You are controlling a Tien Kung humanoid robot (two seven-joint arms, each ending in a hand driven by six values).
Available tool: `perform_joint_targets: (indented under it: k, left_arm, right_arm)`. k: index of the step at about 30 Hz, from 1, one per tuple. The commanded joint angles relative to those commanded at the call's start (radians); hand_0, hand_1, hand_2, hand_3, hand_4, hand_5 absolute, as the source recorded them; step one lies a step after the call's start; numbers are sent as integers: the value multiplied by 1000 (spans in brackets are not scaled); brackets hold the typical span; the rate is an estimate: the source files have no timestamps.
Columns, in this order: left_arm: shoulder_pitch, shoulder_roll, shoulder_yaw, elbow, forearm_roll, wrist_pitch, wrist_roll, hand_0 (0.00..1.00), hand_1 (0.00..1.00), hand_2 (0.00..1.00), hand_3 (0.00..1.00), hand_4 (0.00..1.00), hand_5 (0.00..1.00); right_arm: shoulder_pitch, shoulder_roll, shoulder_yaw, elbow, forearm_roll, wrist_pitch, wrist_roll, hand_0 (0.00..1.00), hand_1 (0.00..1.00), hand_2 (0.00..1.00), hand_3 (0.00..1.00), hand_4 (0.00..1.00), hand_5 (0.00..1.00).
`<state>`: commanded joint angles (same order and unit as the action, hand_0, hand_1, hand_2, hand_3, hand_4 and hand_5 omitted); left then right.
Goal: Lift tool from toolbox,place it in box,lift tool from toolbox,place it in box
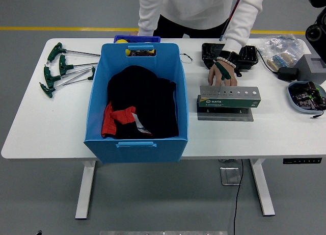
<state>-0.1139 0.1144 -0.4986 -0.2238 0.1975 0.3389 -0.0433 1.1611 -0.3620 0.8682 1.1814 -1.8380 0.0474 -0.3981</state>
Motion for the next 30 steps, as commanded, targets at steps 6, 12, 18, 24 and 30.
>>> perform_joint_targets:
  k: [6, 12, 18, 24, 30]
  left_arm:
    - [-1, 0, -2, -2, 8, -1, 2, 693, 643, 694, 702, 740, 630]
    - [-6, 2, -2, -2, 11, -1, 0, 692, 640, 694, 701, 739, 630]
    - [-11, 3, -3, -4, 19, 2, 3, 691, 640, 692, 701, 739, 631]
    - [-19, 6, -1, -5, 18, 5, 0, 692, 638, 691, 701, 738, 630]
    - [-22, 7, -5, -5, 26, 8, 2, 691, 636, 689, 700, 738, 630]
  right_arm:
    - [12, 112, -33, 53, -15, -6, 1, 2, 2, 5, 47, 797, 666]
    - [16, 215, -134, 58, 10, -20, 6, 2, 2, 5, 47, 796, 666]
    - [24, 312, -244, 19, 55, -76, 24, 2, 2, 29, 52, 795, 666]
    - [36, 355, -351, -44, 128, -131, 52, 84, 44, 119, 131, 802, 659]
    - [38, 362, -434, -111, 186, -120, 116, 527, 487, 545, 473, 836, 645]
